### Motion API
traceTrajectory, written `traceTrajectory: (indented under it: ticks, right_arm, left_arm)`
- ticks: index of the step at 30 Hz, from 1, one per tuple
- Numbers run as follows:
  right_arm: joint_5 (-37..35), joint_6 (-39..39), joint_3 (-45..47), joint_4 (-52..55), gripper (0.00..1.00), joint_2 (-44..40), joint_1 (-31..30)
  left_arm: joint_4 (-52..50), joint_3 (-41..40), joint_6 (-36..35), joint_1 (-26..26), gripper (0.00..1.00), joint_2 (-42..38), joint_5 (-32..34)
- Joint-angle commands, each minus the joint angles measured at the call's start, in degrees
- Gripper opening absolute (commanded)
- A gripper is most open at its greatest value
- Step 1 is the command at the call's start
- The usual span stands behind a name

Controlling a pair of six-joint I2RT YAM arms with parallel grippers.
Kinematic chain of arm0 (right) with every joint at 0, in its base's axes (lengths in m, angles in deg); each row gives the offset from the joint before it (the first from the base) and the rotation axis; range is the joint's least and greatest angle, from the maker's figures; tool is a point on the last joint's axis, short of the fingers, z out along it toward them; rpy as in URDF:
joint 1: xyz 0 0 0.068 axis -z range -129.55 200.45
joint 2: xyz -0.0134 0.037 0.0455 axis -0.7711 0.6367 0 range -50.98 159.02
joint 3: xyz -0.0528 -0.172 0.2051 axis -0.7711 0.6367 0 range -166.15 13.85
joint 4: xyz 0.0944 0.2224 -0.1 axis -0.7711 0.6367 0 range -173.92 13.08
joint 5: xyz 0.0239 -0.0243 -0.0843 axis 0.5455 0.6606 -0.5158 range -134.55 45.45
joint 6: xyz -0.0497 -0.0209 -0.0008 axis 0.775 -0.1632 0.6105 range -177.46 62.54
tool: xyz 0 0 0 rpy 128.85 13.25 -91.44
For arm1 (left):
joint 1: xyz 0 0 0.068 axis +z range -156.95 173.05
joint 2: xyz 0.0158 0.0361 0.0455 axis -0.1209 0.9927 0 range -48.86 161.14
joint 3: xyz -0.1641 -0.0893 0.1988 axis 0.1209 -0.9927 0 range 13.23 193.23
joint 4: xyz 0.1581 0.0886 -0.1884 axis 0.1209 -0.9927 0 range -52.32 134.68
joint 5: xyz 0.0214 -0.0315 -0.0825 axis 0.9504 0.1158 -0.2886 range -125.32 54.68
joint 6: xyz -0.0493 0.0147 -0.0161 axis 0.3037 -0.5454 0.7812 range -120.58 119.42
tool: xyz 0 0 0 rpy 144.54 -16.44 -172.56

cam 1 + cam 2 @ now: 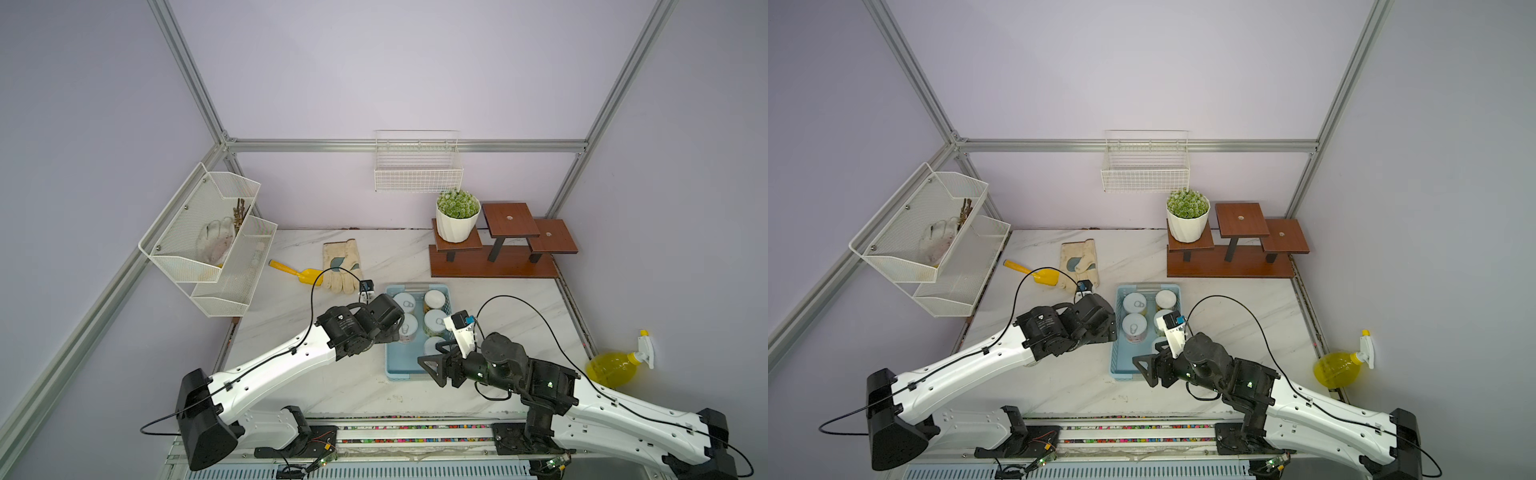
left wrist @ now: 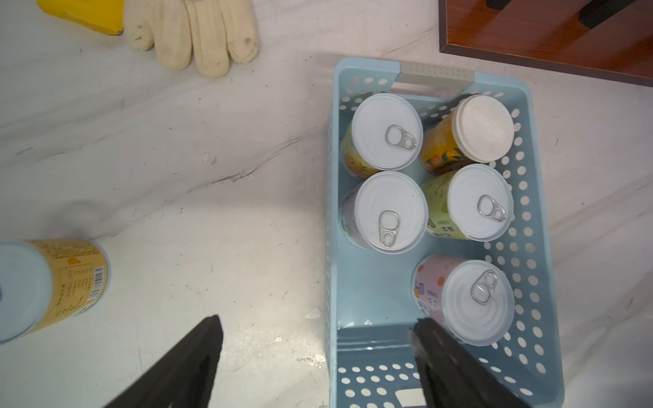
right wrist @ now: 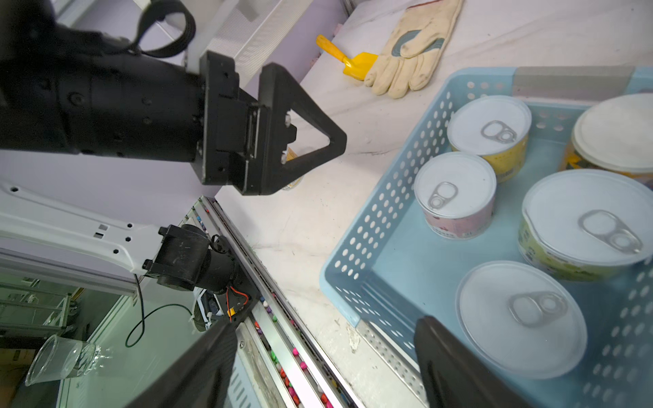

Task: Put the canned food in the basket
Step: Place the canned food in the basket, then pick up the canned food from the center of the board.

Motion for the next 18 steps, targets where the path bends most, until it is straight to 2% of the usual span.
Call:
traceTrajectory:
  ticks: [1, 6, 11, 18]
  right_arm:
    - [1.6, 1.7, 0.0, -8.1, 0.85, 0.6, -0.6]
    - [2.5, 2.8, -1.2, -9.7, 0.85, 1.7, -0.8]
    - [4.0, 4.3, -1.2, -10.0, 0.85, 0.4, -1.4]
    - [-3.0, 7.2, -4.7, -1.6, 0.85, 0.2, -4.4]
  left_arm:
    - [-3.2, -2.2, 3.0, 1.9, 0.89, -3.5, 3.0]
    - [-4.5, -7.3, 4.1, 7.2, 0.91, -8.3, 3.0]
    - [-4.3, -12.1, 3.9, 13.5, 1.00, -12.1, 2.5]
    - [-4.3, -16.3, 5.2, 20.2, 1.00, -14.8, 2.6]
